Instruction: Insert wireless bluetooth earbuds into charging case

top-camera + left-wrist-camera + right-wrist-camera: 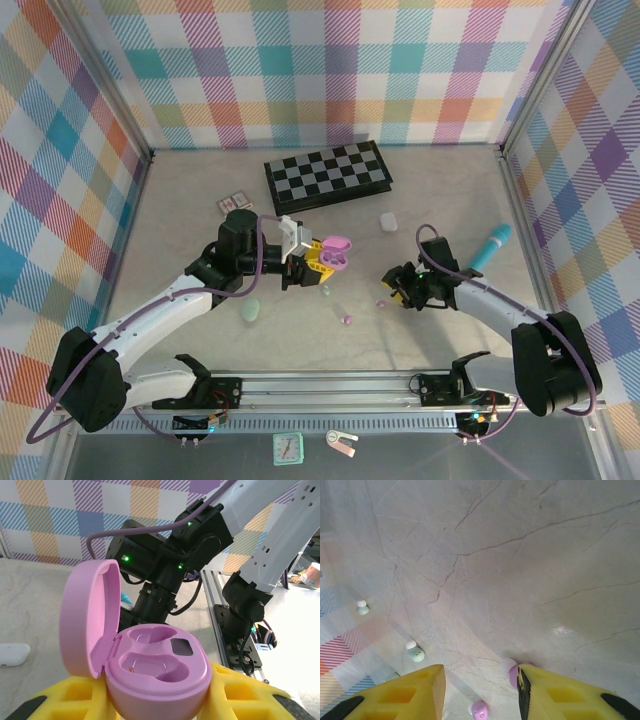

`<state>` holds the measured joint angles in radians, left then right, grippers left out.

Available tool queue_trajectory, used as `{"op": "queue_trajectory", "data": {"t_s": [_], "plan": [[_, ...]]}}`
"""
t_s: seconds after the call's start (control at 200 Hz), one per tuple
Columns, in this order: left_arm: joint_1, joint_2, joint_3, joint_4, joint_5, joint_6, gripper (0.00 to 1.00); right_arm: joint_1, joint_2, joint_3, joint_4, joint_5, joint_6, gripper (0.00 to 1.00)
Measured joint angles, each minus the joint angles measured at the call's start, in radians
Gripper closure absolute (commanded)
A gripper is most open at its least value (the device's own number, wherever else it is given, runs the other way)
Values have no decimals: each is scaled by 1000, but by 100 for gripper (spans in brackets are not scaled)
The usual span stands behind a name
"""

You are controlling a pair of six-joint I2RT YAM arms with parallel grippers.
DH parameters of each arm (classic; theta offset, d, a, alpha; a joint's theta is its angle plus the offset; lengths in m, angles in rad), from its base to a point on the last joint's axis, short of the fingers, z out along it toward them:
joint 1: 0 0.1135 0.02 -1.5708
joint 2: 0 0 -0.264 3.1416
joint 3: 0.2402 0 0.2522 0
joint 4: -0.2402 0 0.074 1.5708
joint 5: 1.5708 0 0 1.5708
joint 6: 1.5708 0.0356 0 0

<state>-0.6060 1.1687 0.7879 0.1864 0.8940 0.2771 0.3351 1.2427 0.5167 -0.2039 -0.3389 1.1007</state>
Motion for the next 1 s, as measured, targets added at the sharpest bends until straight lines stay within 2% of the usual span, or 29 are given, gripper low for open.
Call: {"op": "queue_trajectory", "data": {"t_s": [0.555, 1.0], "plan": [[0, 1, 0, 0, 5, 0, 76, 65, 64, -43, 55, -25, 68, 54], [0, 1, 0, -2, 5, 0, 76, 66, 85, -42, 97, -9, 67, 59]]}}
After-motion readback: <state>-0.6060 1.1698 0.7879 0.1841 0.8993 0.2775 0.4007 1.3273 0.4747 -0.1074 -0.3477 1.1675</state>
